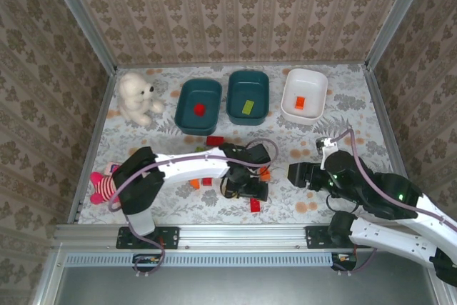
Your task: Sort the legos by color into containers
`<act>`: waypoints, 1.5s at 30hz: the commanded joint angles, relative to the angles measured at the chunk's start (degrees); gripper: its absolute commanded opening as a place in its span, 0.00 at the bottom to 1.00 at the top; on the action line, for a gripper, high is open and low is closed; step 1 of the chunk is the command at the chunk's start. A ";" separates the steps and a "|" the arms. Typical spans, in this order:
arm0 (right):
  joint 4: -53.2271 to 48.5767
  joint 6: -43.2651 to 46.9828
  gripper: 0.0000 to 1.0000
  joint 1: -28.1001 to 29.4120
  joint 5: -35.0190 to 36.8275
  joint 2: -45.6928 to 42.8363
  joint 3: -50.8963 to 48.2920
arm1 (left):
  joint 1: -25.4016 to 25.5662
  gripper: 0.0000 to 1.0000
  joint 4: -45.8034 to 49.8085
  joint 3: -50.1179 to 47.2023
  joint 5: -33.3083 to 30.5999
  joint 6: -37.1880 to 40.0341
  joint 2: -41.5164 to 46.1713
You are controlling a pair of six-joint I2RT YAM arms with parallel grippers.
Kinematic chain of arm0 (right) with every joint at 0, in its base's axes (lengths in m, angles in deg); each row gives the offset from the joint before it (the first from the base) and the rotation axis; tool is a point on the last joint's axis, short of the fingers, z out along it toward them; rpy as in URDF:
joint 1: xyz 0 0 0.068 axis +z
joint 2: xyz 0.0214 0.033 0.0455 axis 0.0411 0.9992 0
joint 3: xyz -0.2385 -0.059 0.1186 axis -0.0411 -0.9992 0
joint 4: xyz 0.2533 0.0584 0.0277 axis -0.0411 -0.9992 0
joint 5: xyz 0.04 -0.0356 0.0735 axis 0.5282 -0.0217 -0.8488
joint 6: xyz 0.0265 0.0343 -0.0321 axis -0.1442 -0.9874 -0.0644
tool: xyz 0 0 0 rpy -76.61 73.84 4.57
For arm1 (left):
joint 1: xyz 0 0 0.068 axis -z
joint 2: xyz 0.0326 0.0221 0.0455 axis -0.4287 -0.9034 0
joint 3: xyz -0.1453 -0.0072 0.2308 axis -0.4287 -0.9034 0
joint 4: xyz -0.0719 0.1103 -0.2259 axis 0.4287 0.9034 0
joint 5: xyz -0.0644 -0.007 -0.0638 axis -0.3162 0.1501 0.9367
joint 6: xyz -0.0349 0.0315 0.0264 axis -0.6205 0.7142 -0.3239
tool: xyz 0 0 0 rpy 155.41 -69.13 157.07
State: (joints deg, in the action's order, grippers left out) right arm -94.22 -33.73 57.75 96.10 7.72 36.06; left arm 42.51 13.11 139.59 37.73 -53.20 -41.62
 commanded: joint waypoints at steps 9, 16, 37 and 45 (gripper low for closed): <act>-1.91 0.31 0.69 0.41 -0.12 -2.54 0.63 | 2.24 0.72 1.69 6.68 -0.44 -7.95 -9.02; -2.00 0.44 0.70 0.41 0.12 -2.26 1.22 | 2.58 0.57 3.20 9.38 -0.82 -7.64 -11.86; 8.16 5.21 0.73 0.33 -4.84 7.77 9.59 | -16.01 0.32 17.28 20.99 -17.35 7.02 1.60; 15.66 8.58 0.73 -2.77 -12.45 20.22 14.39 | -34.88 0.32 15.05 26.80 -21.50 21.89 -0.84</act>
State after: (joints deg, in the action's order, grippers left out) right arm -82.54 -27.39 56.24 88.10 26.45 48.56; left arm 10.40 27.28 164.82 19.54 -39.61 -40.68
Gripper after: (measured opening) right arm 0.726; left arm 0.332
